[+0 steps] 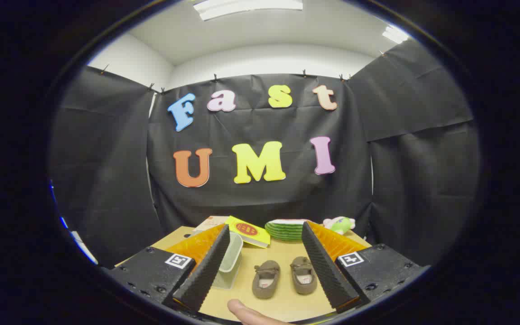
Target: Open the storage box then place both shoes into the box .Put the left shoe in first, then the right shoe, with the right side of both shoes facing outward in a uniform manner.
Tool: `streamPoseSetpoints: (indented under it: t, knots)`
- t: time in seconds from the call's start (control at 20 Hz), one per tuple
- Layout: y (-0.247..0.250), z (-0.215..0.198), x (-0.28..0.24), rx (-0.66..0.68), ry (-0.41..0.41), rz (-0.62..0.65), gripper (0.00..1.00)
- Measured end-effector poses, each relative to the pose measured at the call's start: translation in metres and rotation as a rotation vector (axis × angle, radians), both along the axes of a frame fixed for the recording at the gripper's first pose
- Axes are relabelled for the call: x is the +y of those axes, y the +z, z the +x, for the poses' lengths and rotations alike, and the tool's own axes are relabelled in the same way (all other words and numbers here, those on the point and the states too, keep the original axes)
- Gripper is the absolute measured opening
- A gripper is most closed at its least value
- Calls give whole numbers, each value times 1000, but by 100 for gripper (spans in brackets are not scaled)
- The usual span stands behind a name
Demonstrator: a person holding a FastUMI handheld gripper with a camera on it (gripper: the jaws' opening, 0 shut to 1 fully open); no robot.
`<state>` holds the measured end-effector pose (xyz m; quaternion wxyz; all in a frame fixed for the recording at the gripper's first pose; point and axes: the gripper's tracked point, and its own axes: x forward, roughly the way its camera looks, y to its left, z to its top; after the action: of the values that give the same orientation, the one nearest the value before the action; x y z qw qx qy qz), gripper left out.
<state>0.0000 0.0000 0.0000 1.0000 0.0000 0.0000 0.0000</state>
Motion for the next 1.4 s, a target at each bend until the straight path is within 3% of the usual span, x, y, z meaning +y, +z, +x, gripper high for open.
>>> streamPoseSetpoints:
  t: [0.7,0.85,1.15,1.4]
  knots:
    - [-16,6,11,22,7,-33,100]
    - [-27,18,1,49,-40,-34,100]
    - [-48,68,7,99,-43,-39,100]
    - [-98,131,15,236,-17,9,100]
